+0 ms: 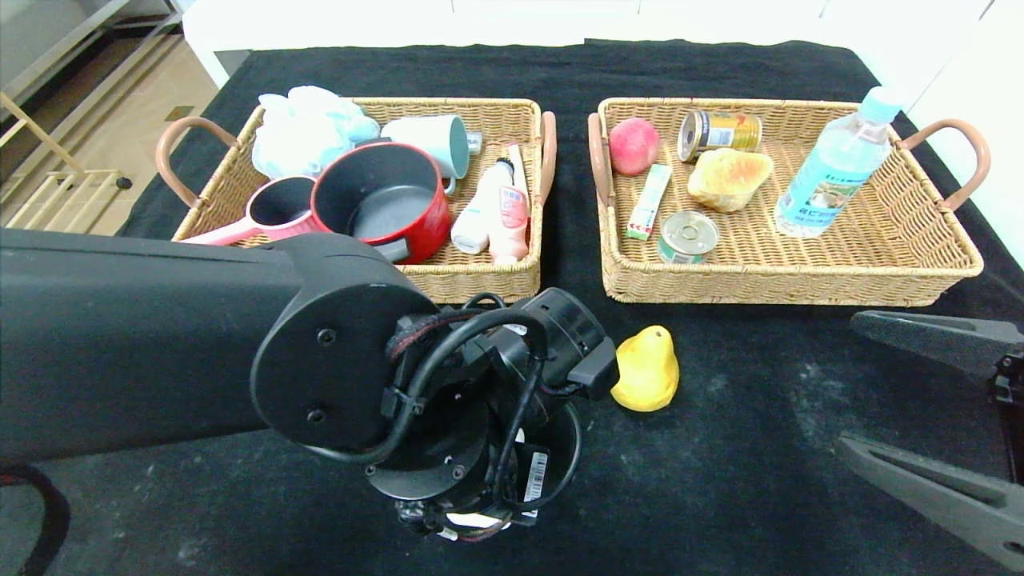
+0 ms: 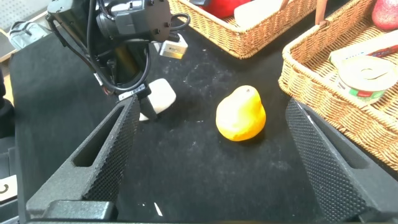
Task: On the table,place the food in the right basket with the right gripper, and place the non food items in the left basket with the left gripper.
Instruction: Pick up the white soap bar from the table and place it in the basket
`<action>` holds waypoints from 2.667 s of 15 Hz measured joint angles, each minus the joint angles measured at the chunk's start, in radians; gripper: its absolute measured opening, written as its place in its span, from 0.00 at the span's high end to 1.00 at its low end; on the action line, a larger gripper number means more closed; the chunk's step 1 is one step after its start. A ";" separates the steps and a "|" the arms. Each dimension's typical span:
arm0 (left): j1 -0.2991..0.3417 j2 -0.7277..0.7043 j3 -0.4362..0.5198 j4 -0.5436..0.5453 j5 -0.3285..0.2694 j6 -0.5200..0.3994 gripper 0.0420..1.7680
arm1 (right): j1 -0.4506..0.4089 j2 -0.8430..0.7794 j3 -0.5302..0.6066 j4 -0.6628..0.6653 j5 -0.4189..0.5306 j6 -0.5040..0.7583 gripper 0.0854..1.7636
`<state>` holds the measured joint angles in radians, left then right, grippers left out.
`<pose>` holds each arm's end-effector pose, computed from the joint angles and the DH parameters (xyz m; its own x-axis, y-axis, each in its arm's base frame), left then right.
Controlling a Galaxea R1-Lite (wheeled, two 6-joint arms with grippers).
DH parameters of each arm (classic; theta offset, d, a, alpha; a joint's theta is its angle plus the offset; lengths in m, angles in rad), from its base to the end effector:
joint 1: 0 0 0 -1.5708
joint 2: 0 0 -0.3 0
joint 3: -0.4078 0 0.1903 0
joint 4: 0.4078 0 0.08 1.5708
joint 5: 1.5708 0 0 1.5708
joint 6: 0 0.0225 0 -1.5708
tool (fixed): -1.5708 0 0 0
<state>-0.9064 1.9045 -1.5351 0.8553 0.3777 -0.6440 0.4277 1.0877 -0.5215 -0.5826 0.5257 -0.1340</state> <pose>0.2055 -0.2489 0.1958 0.4848 -0.0209 -0.8744 0.1753 0.9818 0.0738 0.1300 0.0717 0.2373 0.5788 0.8153 0.0142 -0.8060 0.5747 -0.1417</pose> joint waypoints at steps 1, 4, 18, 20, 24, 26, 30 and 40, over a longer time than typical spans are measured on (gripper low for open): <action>0.000 0.003 0.001 0.000 0.000 0.000 0.42 | 0.000 0.000 0.000 0.000 0.000 -0.002 0.03; 0.000 0.008 0.001 0.000 0.001 0.000 0.43 | 0.000 0.001 0.000 0.000 0.000 -0.003 0.03; -0.002 0.000 0.001 0.002 0.008 0.004 0.44 | 0.000 0.011 0.002 0.000 0.001 -0.004 0.03; -0.002 -0.016 -0.007 0.003 0.011 0.010 0.44 | 0.000 0.013 0.003 0.000 0.000 -0.004 0.03; 0.015 -0.077 -0.024 0.003 0.021 0.028 0.44 | 0.000 0.019 0.004 -0.001 0.000 -0.006 0.03; 0.037 -0.095 -0.043 0.000 0.028 0.044 0.44 | 0.000 0.022 0.007 -0.001 0.000 -0.013 0.03; 0.084 -0.104 -0.125 -0.013 0.074 0.121 0.44 | 0.000 0.024 0.007 -0.003 0.000 -0.012 0.03; 0.230 -0.091 -0.261 -0.260 0.081 0.305 0.44 | 0.000 0.023 0.006 -0.003 -0.001 -0.014 0.03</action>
<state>-0.6760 1.8136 -1.7957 0.5949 0.4589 -0.3389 0.4277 1.1106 -0.5151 -0.5853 0.5247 -0.1477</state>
